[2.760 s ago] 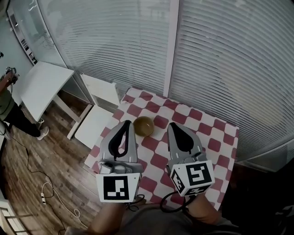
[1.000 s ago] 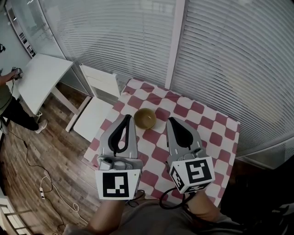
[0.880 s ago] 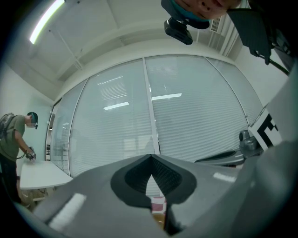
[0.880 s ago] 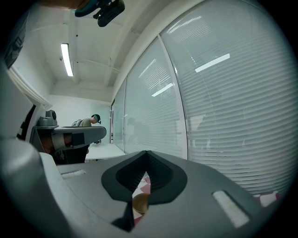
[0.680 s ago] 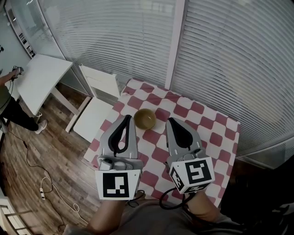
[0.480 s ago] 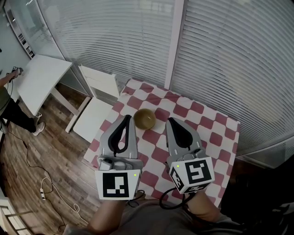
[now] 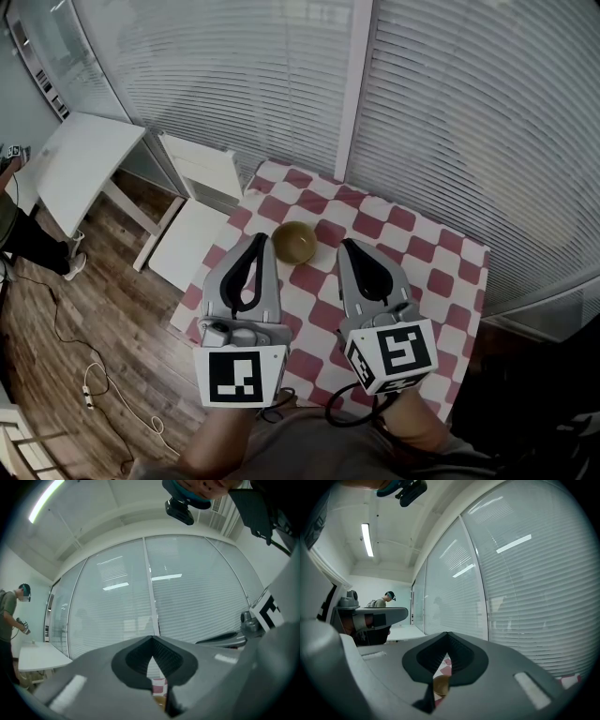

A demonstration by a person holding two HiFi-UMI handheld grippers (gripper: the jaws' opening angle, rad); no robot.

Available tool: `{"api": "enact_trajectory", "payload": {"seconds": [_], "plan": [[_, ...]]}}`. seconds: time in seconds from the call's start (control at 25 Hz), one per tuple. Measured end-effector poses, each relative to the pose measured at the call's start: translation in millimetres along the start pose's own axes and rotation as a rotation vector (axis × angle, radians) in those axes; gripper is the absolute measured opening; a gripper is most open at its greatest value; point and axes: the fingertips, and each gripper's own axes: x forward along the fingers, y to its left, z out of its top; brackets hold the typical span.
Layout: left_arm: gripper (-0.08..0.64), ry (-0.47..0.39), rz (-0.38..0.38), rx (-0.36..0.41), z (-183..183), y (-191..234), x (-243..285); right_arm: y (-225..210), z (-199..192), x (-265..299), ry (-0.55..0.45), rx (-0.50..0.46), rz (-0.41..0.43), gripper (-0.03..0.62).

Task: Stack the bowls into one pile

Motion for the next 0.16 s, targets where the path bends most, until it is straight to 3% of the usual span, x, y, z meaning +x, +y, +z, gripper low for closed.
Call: {"api": "enact_trajectory", "payload": {"seconds": [0.16], "plan": [[0.000,0.001,0.000,0.003,-0.3,0.3,0.9,0.5,1.3,1.0,-0.010,-0.010,0.009,0.026]]}}
